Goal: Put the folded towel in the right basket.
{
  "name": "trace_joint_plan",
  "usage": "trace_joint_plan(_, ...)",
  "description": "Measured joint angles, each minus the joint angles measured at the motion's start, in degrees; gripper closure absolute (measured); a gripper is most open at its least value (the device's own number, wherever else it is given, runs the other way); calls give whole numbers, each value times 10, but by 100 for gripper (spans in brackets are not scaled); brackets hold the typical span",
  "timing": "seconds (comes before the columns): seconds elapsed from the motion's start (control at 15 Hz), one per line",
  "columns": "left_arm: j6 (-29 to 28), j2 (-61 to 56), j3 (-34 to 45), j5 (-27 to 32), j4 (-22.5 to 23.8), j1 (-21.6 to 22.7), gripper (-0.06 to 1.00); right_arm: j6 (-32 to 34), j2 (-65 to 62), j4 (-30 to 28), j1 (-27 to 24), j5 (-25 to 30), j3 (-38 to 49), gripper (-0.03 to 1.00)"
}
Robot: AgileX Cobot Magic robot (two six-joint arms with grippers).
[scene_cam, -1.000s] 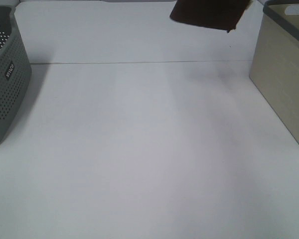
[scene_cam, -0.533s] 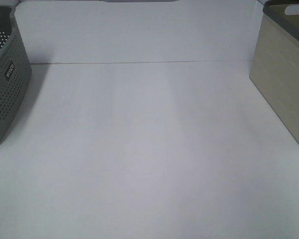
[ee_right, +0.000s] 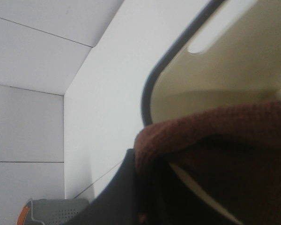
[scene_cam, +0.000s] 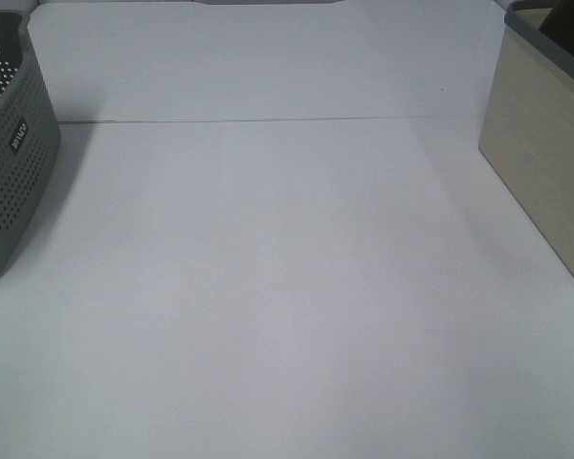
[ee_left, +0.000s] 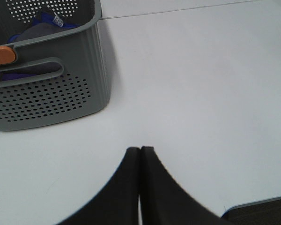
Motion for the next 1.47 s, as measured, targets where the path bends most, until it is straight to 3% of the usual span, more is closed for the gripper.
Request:
trace_joint_plan(0.2,0,0,0,0,0,0,94,-18,0,1,1,-78,93,95)
trace_joint_plan(0.47,0,0,0,0,0,0,94,-31,0,2,1,-88,99,91)
trace_joint_plan(0.53,0,0,0,0,0,0,94,-31,0,2,1,-89,99,81)
trace_joint_plan(0.6,0,0,0,0,0,0,94,-31,0,2,1,-89,99,64)
trace_joint_plan(0.73,0,0,0,0,0,0,94,-31,0,5,1,-83,99,18)
trace_joint_plan(0.87,0,0,0,0,0,0,94,-29,0,5,1,-69,99,3)
trace_joint_plan(1.27,0,0,0,0,0,0,94,-30,-42,4,1,-20,99,-1)
trace_joint_plan(1.47,0,0,0,0,0,0,94,-91,-93,5,1,32,99,-1)
